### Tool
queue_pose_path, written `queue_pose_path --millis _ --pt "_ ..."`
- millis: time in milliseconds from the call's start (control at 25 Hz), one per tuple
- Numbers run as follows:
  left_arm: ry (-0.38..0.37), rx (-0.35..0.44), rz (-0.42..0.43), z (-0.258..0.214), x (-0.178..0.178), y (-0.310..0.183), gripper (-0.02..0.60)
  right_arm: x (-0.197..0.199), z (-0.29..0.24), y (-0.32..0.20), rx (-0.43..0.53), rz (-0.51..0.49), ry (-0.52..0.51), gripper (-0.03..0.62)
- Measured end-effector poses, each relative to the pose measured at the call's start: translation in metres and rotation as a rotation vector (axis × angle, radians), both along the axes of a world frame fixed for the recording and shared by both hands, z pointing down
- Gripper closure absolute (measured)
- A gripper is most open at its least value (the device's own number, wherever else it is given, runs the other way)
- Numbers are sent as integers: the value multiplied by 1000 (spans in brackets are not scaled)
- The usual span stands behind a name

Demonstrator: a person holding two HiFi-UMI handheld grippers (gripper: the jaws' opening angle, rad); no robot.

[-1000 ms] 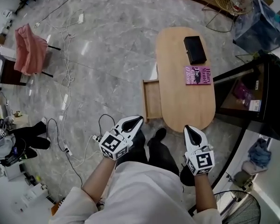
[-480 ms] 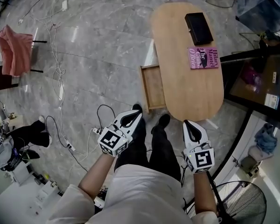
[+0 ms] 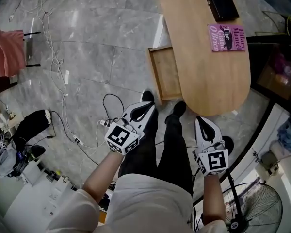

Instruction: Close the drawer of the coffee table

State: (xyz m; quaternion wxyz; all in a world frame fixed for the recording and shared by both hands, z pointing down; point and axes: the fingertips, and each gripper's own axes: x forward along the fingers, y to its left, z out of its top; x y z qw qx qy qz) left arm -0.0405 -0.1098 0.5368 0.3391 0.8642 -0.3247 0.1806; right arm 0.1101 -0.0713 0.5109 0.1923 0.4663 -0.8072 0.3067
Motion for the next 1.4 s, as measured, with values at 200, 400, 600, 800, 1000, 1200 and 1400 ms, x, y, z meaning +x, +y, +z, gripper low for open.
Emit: queue_pose_path --millis 200,400,600,800,1000,1200,1400 --pt "5 -39 -29 50 -1 -2 575 -8 48 4 -40 14 -13 583" --pt "3 -87 -47 102 -5 1 575 -14 91 1 -53 21 -37 583" --pt "-1 -141 -56 152 -8 12 575 -27 134 10 -82 15 -59 583" --pt "-25 -200 -63 209 -14 22 575 -34 180 17 -117 12 -66 583" --pt "-51 -286 -97 273 -28 32 528 -46 218 18 -139 3 -86 583" --pt "-52 -389 -146 328 -36 40 482 -52 250 21 -161 0 -99 583" --pt "9 -485 -206 362 -34 40 426 -56 274 28 -188 -7 -105 583"
